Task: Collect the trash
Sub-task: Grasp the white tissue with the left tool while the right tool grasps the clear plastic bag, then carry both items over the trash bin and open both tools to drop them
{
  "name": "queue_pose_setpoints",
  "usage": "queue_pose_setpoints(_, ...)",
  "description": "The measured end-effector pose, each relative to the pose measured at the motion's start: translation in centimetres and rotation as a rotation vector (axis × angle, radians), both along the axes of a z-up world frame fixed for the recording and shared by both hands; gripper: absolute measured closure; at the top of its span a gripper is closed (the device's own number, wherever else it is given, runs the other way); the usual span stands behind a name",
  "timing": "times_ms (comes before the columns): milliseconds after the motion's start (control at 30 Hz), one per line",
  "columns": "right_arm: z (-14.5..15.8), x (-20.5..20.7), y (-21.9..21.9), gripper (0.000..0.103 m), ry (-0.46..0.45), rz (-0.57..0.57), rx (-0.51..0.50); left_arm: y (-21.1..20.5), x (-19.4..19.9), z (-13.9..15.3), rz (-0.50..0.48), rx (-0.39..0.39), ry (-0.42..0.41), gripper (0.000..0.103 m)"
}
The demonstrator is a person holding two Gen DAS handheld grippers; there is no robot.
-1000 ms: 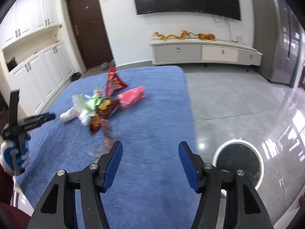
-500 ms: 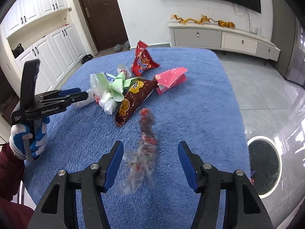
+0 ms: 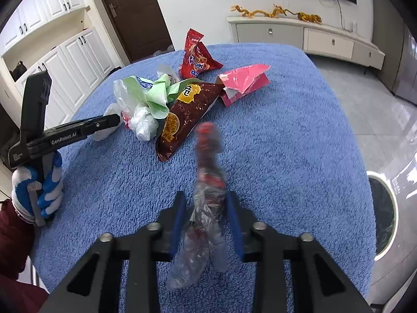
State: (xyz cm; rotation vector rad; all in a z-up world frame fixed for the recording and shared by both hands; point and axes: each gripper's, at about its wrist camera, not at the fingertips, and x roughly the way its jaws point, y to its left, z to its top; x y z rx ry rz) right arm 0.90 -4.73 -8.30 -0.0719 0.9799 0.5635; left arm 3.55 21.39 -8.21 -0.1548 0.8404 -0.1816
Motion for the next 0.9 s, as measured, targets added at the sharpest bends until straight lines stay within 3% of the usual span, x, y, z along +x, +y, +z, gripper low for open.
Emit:
queue_pose_setpoints(300,1.7,-1.1,-1.9,0.083,-0.059,0.007,0.068,-0.7,-2.6,1.0,0.053,0.038,-0.019,0.087)
queue_pose_setpoints(567,2.2,-0.9,-6.0,0.083,-0.085,-0.044,0.134,-3.7,-4.0,4.7,0.043,0.063,-0.079,0.087)
queue_pose_setpoints(700,2.5,-0.3,-9.6,0.083,-0.120,-0.103,0.168,-7.2,-2.6,6.0,-0.006,0.072,-0.081,0.087)
queue_pose_setpoints(900,2.0,1.5,-17.6,0.083,-0.139,-0.277,0.194,-18.1,2.0,6.8,-0.202,0.120,-0.065,0.087)
